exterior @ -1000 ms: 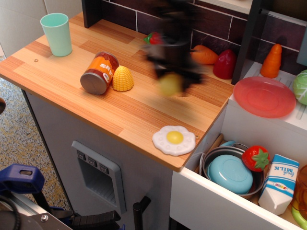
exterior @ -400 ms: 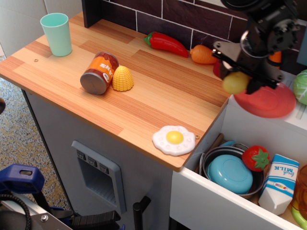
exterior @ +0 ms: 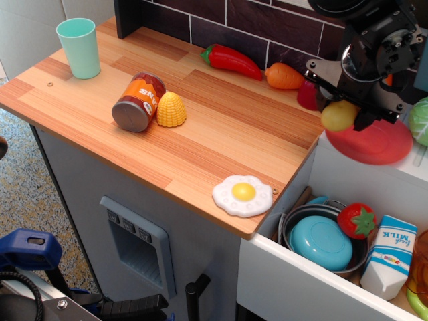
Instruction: Put potato on plate
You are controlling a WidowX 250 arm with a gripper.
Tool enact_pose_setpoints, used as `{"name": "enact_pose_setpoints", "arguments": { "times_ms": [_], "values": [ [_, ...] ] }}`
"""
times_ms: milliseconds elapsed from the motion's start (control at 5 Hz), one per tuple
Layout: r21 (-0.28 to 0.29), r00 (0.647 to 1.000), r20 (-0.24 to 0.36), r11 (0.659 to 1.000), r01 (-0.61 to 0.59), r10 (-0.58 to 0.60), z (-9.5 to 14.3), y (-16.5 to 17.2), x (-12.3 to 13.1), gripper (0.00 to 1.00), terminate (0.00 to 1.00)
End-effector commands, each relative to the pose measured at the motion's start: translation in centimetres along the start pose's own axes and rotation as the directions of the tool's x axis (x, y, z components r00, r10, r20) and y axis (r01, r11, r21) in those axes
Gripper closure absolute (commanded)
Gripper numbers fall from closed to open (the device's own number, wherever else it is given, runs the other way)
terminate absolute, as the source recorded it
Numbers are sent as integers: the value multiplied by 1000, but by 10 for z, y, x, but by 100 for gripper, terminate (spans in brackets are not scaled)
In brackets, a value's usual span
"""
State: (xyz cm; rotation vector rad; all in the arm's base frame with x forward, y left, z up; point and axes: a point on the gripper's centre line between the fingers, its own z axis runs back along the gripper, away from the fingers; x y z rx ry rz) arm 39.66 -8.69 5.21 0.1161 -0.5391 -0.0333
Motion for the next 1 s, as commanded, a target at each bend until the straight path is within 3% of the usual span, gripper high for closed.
{"name": "enact_pose_setpoints", "arguments": {
  "times_ms": [0, 600, 800],
  "values": [
    [-72, 995, 100, 997, 18, -11, 13, 1, 24, 0, 0],
    [-72, 995, 100, 997, 18, -11, 13, 1, 24, 0, 0],
    [-72, 995, 100, 997, 18, -11, 13, 1, 24, 0, 100]
  ]
}}
